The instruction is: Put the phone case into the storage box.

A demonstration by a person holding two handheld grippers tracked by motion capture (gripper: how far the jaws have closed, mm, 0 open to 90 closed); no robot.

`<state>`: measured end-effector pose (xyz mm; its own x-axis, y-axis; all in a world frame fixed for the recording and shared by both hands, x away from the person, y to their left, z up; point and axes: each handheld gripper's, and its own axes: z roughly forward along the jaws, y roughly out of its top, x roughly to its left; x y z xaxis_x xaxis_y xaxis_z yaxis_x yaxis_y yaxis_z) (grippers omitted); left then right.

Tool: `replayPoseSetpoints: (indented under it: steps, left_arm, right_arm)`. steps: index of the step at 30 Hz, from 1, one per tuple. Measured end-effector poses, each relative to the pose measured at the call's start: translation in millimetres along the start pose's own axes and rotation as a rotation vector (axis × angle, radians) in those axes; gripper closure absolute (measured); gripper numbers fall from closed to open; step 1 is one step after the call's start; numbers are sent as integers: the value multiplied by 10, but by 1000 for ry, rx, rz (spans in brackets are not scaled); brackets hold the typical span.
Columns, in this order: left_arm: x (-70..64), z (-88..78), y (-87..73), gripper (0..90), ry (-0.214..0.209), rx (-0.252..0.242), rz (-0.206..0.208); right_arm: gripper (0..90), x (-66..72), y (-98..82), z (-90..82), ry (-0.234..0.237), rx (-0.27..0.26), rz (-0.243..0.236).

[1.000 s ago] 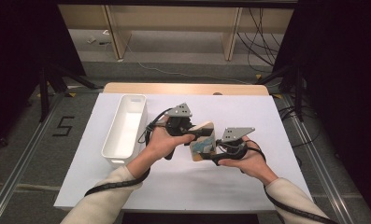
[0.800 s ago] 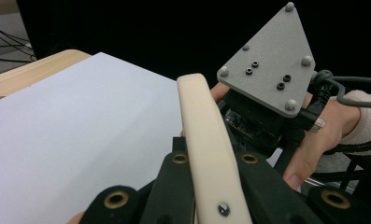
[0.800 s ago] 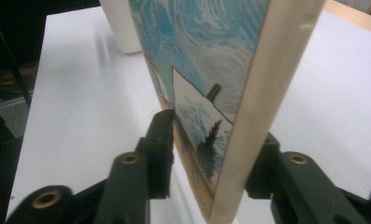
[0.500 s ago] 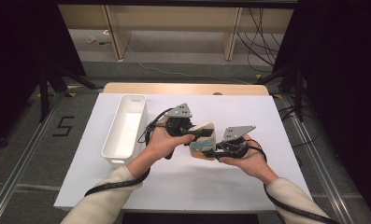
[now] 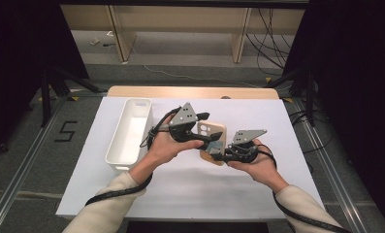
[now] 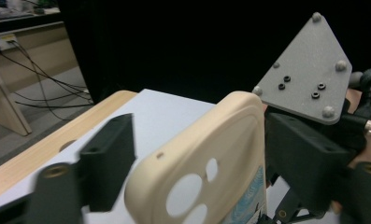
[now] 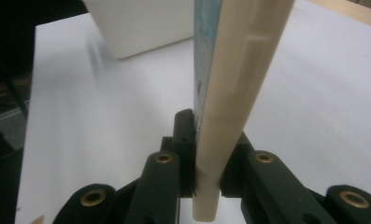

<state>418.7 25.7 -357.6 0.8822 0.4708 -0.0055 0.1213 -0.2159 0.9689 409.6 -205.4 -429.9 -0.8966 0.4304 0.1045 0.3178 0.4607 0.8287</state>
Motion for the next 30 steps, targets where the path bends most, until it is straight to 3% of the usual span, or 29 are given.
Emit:
replayPoseSetpoints:
  steps: [4,9,21,30]
  left_arm:
    - [15,-3,-28,73,42,-6,-40]
    - [7,32,-73,0,72,3,-74]
    - [-56,114,-109,0,144,-1,-103]
    - [-84,175,-111,0,163,-7,-115]
  right_arm:
    - [806,21,18,13,-52,-2,21]
    - [806,26,25,23,-107,-7,45]
    - [806,40,37,48,-162,-16,72]
    - [805,51,33,72,-182,-16,88]
